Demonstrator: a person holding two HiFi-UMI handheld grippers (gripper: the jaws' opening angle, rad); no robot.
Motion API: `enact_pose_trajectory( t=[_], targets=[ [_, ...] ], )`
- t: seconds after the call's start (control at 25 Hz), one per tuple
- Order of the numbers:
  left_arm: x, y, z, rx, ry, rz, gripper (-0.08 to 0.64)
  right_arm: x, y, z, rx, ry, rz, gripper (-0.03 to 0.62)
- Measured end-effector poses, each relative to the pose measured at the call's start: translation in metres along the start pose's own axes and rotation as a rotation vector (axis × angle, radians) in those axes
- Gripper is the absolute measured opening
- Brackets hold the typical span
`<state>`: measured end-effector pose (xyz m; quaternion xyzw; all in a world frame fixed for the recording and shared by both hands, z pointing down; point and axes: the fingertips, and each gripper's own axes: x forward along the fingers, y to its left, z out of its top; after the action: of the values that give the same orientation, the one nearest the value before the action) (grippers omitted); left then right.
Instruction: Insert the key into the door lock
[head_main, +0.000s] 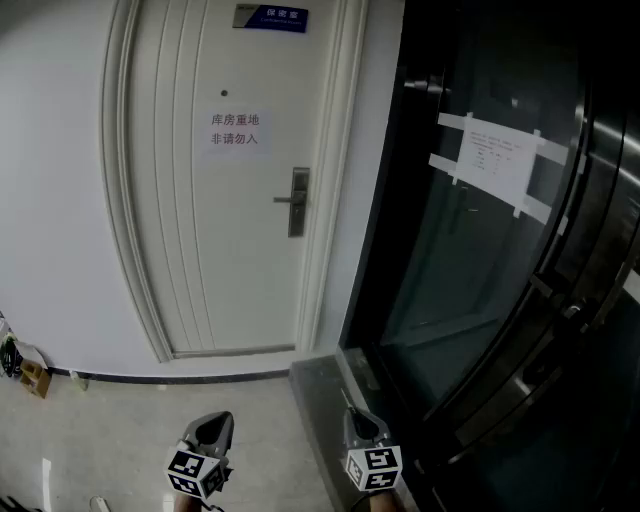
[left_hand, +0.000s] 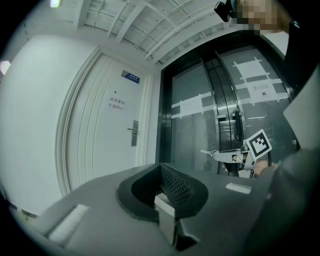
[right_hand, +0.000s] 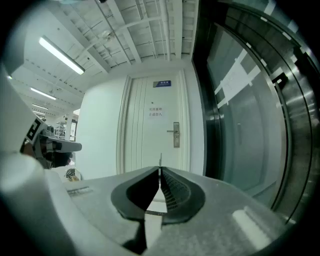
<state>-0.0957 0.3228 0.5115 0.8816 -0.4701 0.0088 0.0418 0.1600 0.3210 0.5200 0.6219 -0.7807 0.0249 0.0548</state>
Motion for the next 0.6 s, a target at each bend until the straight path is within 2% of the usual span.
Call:
enact_pose_trajectory(
  t=[0.2, 0.6],
  targets=[
    [0.001, -0.005, 0.0, -0.003, 0.0, 0.002, 0.003, -0.003, -0.003, -0.001, 0.036, 0.006, 0.022, 0.009],
    [0.009, -0.017, -0.006, -0.003, -0.003, 0.011, 0.003, -0.005, -0.013, -0.006, 0.028, 0.006, 0.041, 0.009]
  ],
)
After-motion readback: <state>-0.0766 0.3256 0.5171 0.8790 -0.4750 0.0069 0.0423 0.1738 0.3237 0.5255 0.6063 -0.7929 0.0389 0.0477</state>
